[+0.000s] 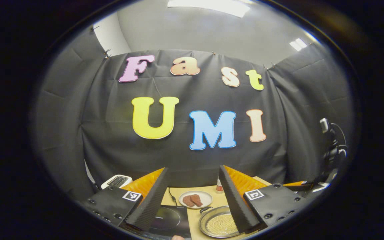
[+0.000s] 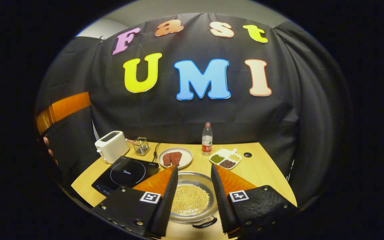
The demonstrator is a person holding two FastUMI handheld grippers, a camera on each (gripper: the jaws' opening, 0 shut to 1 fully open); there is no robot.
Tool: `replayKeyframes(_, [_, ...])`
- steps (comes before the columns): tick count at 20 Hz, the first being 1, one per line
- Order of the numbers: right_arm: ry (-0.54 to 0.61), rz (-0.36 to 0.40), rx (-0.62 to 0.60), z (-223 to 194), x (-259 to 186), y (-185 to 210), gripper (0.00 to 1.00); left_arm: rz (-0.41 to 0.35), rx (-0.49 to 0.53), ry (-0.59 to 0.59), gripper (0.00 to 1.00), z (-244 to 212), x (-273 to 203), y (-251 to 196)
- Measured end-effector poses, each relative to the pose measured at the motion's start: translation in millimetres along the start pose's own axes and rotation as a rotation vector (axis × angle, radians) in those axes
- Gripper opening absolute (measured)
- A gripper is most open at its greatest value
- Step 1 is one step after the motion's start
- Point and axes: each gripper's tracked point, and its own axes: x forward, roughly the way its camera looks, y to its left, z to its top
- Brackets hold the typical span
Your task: First push the handle of the pot to place it horizontally, then grasp the pot with both hands and set it on the induction cooktop.
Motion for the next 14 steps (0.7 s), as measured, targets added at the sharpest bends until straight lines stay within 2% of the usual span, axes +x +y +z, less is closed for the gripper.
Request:
replayKeyframes(2, [0.071, 0.002, -0.014, -24, 4, -1, 0.49, 0.001, 0.002, 0.002, 0.94, -2, -1, 1])
replayKeyframes(3, [0.110, 0.021, -0.016, -37, 5, 3, 0.31, 0.002, 0.003, 0.005, 0.96, -1, -1, 1])
replayKeyframes(4, [0.147, 0.017, -0.022, -50, 6, 3, 0.30, 0.002, 0.004, 0.008, 0.99, -3, -1, 0])
replayKeyframes(5, [0.183, 0.037, -0.022, -61, 7, 6, 0.19, 0.002, 0.005, 0.010, 0.99, -3, -1, 0])
replayKeyframes(7, [0.255, 0.062, -0.025, -86, 15, 12, 0.20, 0.002, 0.006, 0.017, 0.97, -7, 0, 0])
replayKeyframes(8, [0.288, 0.073, -0.029, -97, 5, 12, 0.00, 0.001, 0.003, 0.023, 0.96, -9, -1, -1])
replayKeyframes(10, [0.353, 0.106, -0.043, -120, 5, 17, 0.06, 0.001, 0.001, 0.021, 0.94, -9, -2, -1])
replayKeyframes(14, [0.480, 0.144, -0.045, -160, 3, 24, 0.07, 0.006, 0.006, 0.036, 0.94, -14, 0, -1])
